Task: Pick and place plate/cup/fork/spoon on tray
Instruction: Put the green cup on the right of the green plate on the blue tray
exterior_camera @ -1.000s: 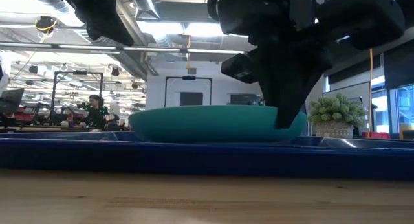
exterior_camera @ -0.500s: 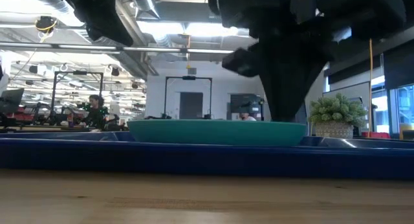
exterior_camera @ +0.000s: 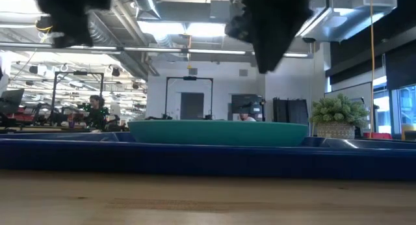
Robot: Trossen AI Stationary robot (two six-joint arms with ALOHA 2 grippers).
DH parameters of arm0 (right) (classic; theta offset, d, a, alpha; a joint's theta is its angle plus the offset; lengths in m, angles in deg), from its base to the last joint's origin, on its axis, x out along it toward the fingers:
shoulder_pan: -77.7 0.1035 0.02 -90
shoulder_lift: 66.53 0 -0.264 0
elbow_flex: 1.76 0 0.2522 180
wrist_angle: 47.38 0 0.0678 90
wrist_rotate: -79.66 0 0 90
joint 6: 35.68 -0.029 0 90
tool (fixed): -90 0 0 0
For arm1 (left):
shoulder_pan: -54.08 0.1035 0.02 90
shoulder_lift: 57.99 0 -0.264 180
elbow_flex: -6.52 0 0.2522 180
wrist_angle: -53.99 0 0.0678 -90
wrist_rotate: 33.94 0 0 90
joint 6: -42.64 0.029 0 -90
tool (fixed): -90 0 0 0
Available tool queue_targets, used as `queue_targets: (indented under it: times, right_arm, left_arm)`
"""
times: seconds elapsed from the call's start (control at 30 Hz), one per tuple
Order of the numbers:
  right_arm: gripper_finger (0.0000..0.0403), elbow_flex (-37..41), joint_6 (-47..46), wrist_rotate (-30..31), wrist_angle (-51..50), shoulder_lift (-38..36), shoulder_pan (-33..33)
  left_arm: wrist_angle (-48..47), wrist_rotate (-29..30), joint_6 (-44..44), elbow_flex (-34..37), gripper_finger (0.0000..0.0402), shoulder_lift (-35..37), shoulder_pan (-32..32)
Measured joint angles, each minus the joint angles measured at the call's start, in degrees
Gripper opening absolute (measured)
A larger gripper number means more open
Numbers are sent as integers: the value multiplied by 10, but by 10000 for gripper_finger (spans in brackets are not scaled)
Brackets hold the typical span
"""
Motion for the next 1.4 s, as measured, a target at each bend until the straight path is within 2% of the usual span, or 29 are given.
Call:
queue_targets:
  times: [0.07, 0.17, 0.27, 0.43, 0.53, 0.7, 0.77, 0.87, 1.0, 1.23, 1.4]
  right_arm:
    - [61, -20, 0, 27, -10, 0, -3]
    - [61, -59, 1, 81, -34, 0, -8]
    - [61, -95, 1, 119, -48, 0, -16]
    - [61, -147, -36, 129, -70, -1, -35]
    - [61, -163, -72, 112, -107, -1, -47]
    - [56, -187, -89, 25, -240, 0, -61]
    - [47, -184, -84, 15, -229, -10, -61]
    - [36, -186, -52, -40, -235, -32, -52]
    - [31, -167, -83, -50, -236, -79, -31]
    - [31, -94, -241, -44, -234, -206, 29]
    - [31, -15, -357, -47, -235, -294, 129]
  left_arm:
    - [-52, 0, -62, 0, 0, 2, -14]
    - [-122, 37, -134, 0, 0, 5, -28]
    - [-171, 53, -178, 0, 0, 12, -30]
    - [-183, -21, -197, 0, 0, 18, -44]
    - [-184, -26, -206, 0, 0, 17, -60]
    - [-184, -24, -212, 0, 0, 17, -78]
    - [-184, -19, -212, 0, 0, 17, -82]
    - [-183, -18, -211, 0, 0, 17, -83]
    - [-184, -16, -211, 0, 0, 17, -83]
    - [-183, -15, -211, 0, 0, 17, -83]
    - [-183, -15, -211, 0, 0, 17, -83]
